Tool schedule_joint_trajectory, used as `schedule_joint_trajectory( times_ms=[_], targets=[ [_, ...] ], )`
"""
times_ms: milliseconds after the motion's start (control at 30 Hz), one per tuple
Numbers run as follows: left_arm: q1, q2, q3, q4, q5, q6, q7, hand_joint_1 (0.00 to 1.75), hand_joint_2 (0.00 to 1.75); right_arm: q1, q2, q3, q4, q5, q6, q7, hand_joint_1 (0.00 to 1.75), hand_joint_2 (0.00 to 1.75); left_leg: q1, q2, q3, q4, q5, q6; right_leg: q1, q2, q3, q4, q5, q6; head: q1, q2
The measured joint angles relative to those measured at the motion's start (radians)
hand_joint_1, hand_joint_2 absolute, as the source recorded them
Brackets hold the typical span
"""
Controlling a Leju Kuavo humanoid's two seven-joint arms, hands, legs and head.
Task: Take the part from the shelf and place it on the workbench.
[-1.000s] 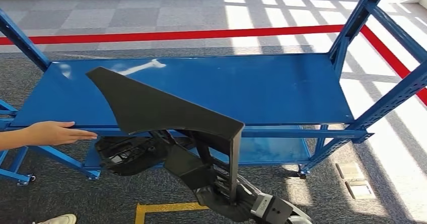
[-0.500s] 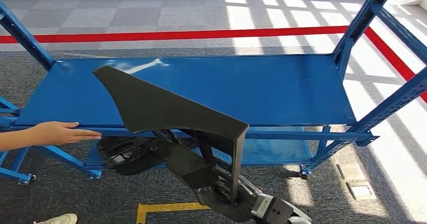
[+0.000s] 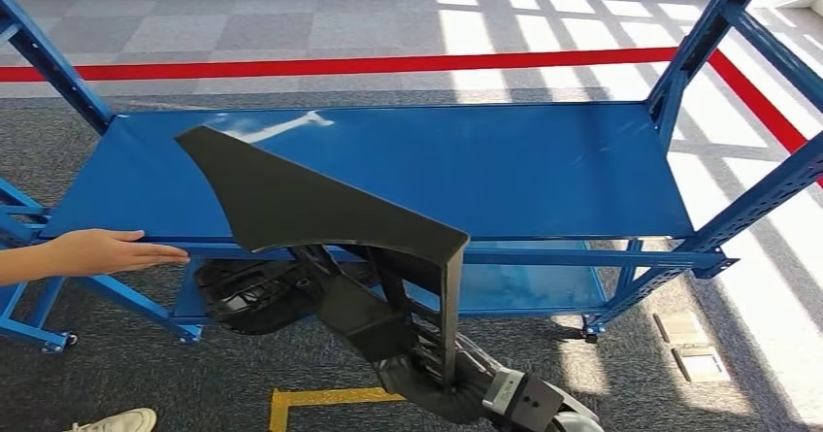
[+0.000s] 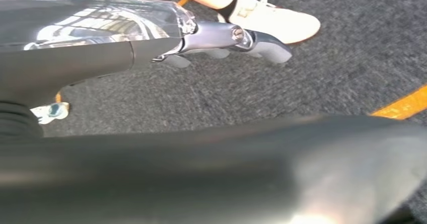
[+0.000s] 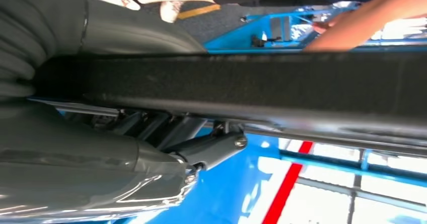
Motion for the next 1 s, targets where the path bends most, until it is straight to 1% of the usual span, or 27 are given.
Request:
schedule_joint_trajectory(
  times_ms=[67,100,133,167,200,233,267,300,333,367,400,433,467,533,567,600,700,767,867,900,967,1000],
  targets=[
    [0.0,-0.001,0.0,0.0,-0.005,-0.002,0.0,0.0,1.75,-0.003,0.001,0.0,0.0,-0.002,0.002,0.0,1.75,1.75,0.001,0.0,-0.003,0.004,-0.005,-0.008,-0.004,0.001,-0.001,-0.003,0.002,-0.008,0.0,0.0],
    [0.0,-0.001,0.0,0.0,-0.006,-0.002,0.0,0.0,1.75,-0.005,0.002,0.0,0.0,-0.003,0.003,-0.001,1.75,1.75,0.002,-0.001,-0.008,0.018,-0.018,-0.014,-0.007,0.0,-0.001,-0.005,0.004,-0.012,-0.001,0.0],
    [-0.001,-0.001,0.0,0.0,-0.006,-0.003,0.0,0.0,1.75,-0.007,0.004,0.0,0.0,-0.003,0.004,-0.001,1.75,1.75,0.004,-0.001,-0.021,0.052,-0.041,-0.021,-0.01,-0.002,-0.001,-0.007,0.006,-0.016,-0.001,0.0],
    [-0.001,-0.001,0.0,0.0,-0.007,-0.003,0.0,0.0,1.75,-0.008,0.005,0.0,0.0,-0.003,0.005,-0.001,1.75,1.75,0.007,-0.001,-0.044,0.105,-0.073,-0.028,-0.011,-0.003,-0.002,-0.007,0.006,-0.018,-0.001,0.0],
    [0.0,-0.001,0.0,0.0,-0.007,-0.003,0.0,0.0,1.75,-0.009,0.006,0.0,0.001,-0.003,0.005,-0.001,1.75,1.75,0.011,-0.001,-0.073,0.172,-0.105,-0.033,-0.012,-0.005,-0.003,-0.007,0.006,-0.02,-0.001,0.0],
    [0.001,-0.001,0.0,0.0,-0.007,-0.003,0.001,0.0,1.75,-0.009,0.006,0.0,0.002,-0.004,0.006,-0.001,1.75,1.75,0.014,-0.001,-0.1,0.231,-0.127,-0.038,-0.012,-0.006,-0.003,-0.007,0.006,-0.02,-0.001,0.0],
    [0.002,-0.001,0.0,0.0,-0.007,-0.003,0.001,0.0,1.75,-0.01,0.006,0.0,0.002,-0.004,0.006,-0.001,1.75,1.75,0.017,-0.001,-0.115,0.265,-0.132,-0.041,-0.012,-0.007,-0.003,-0.006,0.006,-0.02,-0.001,0.0],
    [0.003,-0.001,0.0,0.0,-0.007,-0.003,0.002,0.0,1.75,-0.01,0.007,0.0,0.003,-0.004,0.006,-0.001,1.75,1.75,0.019,-0.001,-0.113,0.261,-0.117,-0.042,-0.012,-0.007,-0.002,-0.006,0.006,-0.019,-0.001,0.0],
    [0.003,-0.001,0.0,0.0,-0.007,-0.003,0.002,0.0,1.75,-0.01,0.007,0.0,0.003,-0.004,0.006,-0.001,1.75,1.75,0.02,-0.001,-0.092,0.217,-0.085,-0.042,-0.013,-0.006,-0.001,-0.006,0.005,-0.018,-0.001,0.0],
    [0.002,-0.001,0.0,0.0,-0.007,-0.003,0.003,0.0,1.75,-0.01,0.008,0.0,0.003,-0.004,0.006,-0.001,1.75,1.75,0.021,-0.001,-0.06,0.148,-0.047,-0.041,-0.014,-0.005,0.002,-0.006,0.004,-0.017,-0.001,0.0],
    [0.002,-0.001,0.0,0.0,-0.007,-0.003,0.002,0.0,1.75,-0.011,0.009,0.0,0.003,-0.004,0.006,-0.001,1.75,1.75,0.02,-0.002,-0.03,0.084,-0.018,-0.038,-0.013,-0.005,0.003,-0.006,0.003,-0.014,-0.001,0.0],
    [0.001,-0.001,0.0,0.0,-0.007,-0.003,0.002,0.0,1.75,-0.011,0.01,0.0,0.002,-0.004,0.006,-0.001,1.75,1.75,0.018,-0.002,-0.007,0.033,-0.002,-0.033,-0.012,-0.004,0.003,-0.005,0.002,-0.01,-0.001,0.0],
    [0.0,-0.001,0.0,0.0,-0.008,-0.003,0.002,0.0,1.75,-0.012,0.01,0.0,0.002,-0.004,0.006,-0.002,1.75,1.75,0.016,-0.003,0.004,0.008,0.001,-0.028,-0.011,-0.003,0.002,-0.005,0.002,-0.005,-0.001,0.0],
    [0.001,-0.001,0.0,0.0,-0.007,-0.003,0.001,0.0,1.75,-0.013,0.01,0.001,0.002,-0.007,0.009,-0.002,1.75,1.75,0.013,-0.004,0.005,-0.001,-0.004,-0.018,-0.011,-0.004,0.0,-0.007,0.005,0.006,-0.001,0.0],
    [0.002,-0.001,0.0,0.0,-0.007,-0.003,0.001,0.0,1.75,-0.013,0.01,0.001,0.002,-0.01,0.011,-0.002,1.75,1.75,0.012,-0.004,0.004,-0.003,-0.004,-0.014,-0.011,-0.004,0.0,-0.008,0.005,0.01,-0.001,0.0],
    [0.002,-0.001,0.0,0.0,-0.007,-0.003,0.001,0.0,1.75,-0.014,0.01,0.001,0.001,-0.012,0.013,-0.002,1.75,1.75,0.012,-0.004,0.004,-0.006,-0.002,-0.012,-0.011,-0.004,0.002,-0.011,0.005,0.006,0.0,0.0],
    [0.002,-0.001,0.0,0.0,-0.007,-0.003,0.001,0.0,1.75,-0.015,0.01,0.003,0.001,-0.018,0.016,0.001,1.75,1.75,0.012,-0.004,0.006,-0.01,0.0,-0.01,-0.011,-0.004,0.007,-0.018,0.007,-0.017,0.001,0.0],
    [0.001,-0.001,0.0,0.0,-0.007,-0.003,0.001,0.0,1.75,-0.015,0.01,0.004,0.001,-0.021,0.016,0.003,1.75,1.75,0.01,-0.004,0.007,-0.01,-0.001,-0.009,-0.012,-0.004,0.009,-0.021,0.01,-0.016,0.001,0.0],
    [0.001,-0.001,0.0,0.0,-0.007,-0.003,0.0,0.0,1.75,-0.015,0.01,0.005,0.001,-0.023,0.016,0.004,1.75,1.75,0.008,-0.004,0.006,-0.009,-0.001,-0.006,-0.013,-0.004,0.01,-0.024,0.013,-0.009,0.001,0.0],
    [0.001,-0.001,0.0,0.0,-0.007,-0.003,0.0,0.0,1.75,-0.015,0.01,0.005,0.001,-0.023,0.016,0.005,1.75,1.75,0.007,-0.004,0.006,-0.008,-0.001,-0.006,-0.014,-0.004,0.01,-0.025,0.013,-0.004,0.001,0.0],
    [0.001,-0.001,0.0,0.0,-0.005,-0.003,0.0,0.0,1.75,-0.015,0.01,0.006,0.001,-0.024,0.016,0.007,1.75,1.75,0.006,-0.004,0.006,-0.007,-0.002,-0.005,-0.015,-0.004,0.01,-0.026,0.013,0.008,0.001,0.0],
    [0.001,-0.001,0.0,0.0,-0.004,-0.002,0.0,0.0,1.75,-0.015,0.01,0.006,0.001,-0.024,0.016,0.007,1.75,1.75,0.004,-0.005,0.006,-0.006,-0.002,-0.001,-0.018,-0.004,0.011,-0.029,0.016,0.017,0.001,0.0]
  ],
)
